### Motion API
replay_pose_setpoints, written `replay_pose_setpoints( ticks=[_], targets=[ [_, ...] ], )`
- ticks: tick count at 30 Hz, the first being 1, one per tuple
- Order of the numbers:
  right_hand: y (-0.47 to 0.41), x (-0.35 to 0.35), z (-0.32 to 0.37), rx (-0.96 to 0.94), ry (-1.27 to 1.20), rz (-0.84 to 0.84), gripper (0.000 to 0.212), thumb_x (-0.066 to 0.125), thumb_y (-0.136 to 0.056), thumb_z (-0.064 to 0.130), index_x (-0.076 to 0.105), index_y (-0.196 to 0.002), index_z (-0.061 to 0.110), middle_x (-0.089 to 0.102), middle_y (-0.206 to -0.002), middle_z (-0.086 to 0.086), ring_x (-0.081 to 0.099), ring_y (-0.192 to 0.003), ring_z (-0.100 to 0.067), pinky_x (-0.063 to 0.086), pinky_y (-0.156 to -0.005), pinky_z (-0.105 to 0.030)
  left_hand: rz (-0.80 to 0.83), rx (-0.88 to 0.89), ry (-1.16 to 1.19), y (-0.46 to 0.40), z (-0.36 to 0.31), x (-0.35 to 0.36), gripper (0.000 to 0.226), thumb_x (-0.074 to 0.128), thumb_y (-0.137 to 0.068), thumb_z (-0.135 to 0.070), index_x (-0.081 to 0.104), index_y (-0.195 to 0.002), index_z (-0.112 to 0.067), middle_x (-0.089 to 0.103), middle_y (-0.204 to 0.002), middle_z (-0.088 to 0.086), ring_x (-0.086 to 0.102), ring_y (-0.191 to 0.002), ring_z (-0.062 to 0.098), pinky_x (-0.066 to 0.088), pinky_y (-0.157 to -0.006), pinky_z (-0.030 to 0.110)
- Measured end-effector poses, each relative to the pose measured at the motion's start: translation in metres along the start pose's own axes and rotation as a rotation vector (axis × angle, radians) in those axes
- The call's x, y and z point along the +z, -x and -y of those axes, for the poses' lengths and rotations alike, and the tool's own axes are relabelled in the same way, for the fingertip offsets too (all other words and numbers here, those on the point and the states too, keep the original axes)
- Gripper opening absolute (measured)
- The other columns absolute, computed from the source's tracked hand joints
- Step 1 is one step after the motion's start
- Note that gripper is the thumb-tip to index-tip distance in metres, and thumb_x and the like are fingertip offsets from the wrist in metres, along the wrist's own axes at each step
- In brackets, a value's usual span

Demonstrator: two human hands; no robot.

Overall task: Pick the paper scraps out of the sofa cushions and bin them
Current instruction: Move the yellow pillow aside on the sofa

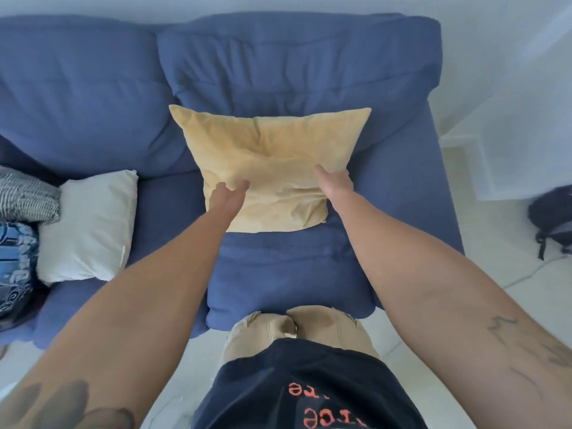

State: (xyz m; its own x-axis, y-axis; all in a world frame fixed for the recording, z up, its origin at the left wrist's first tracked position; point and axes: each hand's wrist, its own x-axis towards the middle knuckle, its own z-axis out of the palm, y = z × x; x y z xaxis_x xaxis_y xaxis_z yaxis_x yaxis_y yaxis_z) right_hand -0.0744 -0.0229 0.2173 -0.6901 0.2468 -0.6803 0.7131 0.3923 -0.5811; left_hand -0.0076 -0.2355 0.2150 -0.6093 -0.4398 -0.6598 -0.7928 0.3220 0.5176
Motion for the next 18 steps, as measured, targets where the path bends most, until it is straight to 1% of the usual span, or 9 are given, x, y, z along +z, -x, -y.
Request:
replay_pose_setpoints(
  ticks=[3, 6, 10, 13, 15, 18],
  targets=[
    [-0.022, 0.003, -0.011, 0.018, -0.042, -0.030, 0.095, 0.067, -0.081, 0.058, 0.026, -0.149, 0.007, 0.044, -0.145, -0.006, 0.050, -0.127, -0.025, 0.041, -0.092, -0.032, -0.037, -0.054, 0.044, -0.013, 0.005, 0.006, 0.093, 0.054, -0.089, -0.064, 0.018, -0.155, -0.010, 0.032, -0.156, 0.007, 0.036, -0.141, 0.029, 0.035, -0.105, 0.040],
    [-0.041, 0.006, -0.020, 0.008, -0.089, -0.026, 0.107, 0.078, -0.070, 0.061, 0.026, -0.149, 0.013, 0.046, -0.144, -0.001, 0.051, -0.127, -0.021, 0.041, -0.097, -0.029, -0.068, -0.119, 0.118, -0.031, 0.014, 0.006, 0.105, 0.057, -0.080, -0.074, 0.014, -0.157, -0.016, 0.027, -0.160, 0.002, 0.031, -0.145, 0.027, 0.032, -0.113, 0.044],
    [-0.061, 0.014, -0.024, -0.042, -0.149, 0.005, 0.113, 0.086, -0.059, 0.061, 0.031, -0.149, 0.021, 0.053, -0.140, 0.008, 0.051, -0.128, -0.015, 0.041, -0.109, -0.029, -0.104, -0.201, 0.243, -0.058, 0.024, 0.001, 0.122, 0.056, -0.067, -0.087, 0.008, -0.158, -0.022, 0.025, -0.160, 0.000, 0.031, -0.145, 0.027, 0.035, -0.114, 0.047],
    [-0.073, 0.020, -0.027, -0.033, -0.177, 0.030, 0.125, 0.089, -0.050, 0.064, 0.028, -0.151, 0.021, 0.051, -0.142, 0.009, 0.050, -0.131, -0.014, 0.039, -0.114, -0.033, -0.108, -0.206, 0.283, -0.077, 0.028, 0.002, 0.131, 0.059, -0.059, -0.090, 0.005, -0.158, -0.023, 0.020, -0.163, -0.001, 0.027, -0.147, 0.025, 0.030, -0.117, 0.047],
    [-0.081, 0.024, -0.028, -0.022, -0.177, 0.039, 0.132, 0.091, -0.045, 0.064, 0.027, -0.152, 0.021, 0.050, -0.144, 0.009, 0.049, -0.132, -0.014, 0.038, -0.114, -0.033, -0.143, -0.186, 0.318, -0.088, 0.028, 0.004, 0.134, 0.066, -0.056, -0.086, 0.005, -0.158, -0.024, 0.023, -0.162, -0.004, 0.029, -0.147, 0.021, 0.029, -0.118, 0.043],
    [-0.093, 0.029, -0.027, -0.018, -0.183, 0.038, 0.142, 0.093, -0.034, 0.066, 0.026, -0.152, 0.023, 0.048, -0.145, 0.010, 0.047, -0.133, -0.014, 0.038, -0.115, -0.034, -0.164, -0.144, 0.355, -0.100, 0.027, 0.008, 0.131, 0.072, -0.053, -0.083, 0.013, -0.157, -0.028, 0.037, -0.154, -0.009, 0.040, -0.140, 0.016, 0.035, -0.116, 0.039]
  ],
)
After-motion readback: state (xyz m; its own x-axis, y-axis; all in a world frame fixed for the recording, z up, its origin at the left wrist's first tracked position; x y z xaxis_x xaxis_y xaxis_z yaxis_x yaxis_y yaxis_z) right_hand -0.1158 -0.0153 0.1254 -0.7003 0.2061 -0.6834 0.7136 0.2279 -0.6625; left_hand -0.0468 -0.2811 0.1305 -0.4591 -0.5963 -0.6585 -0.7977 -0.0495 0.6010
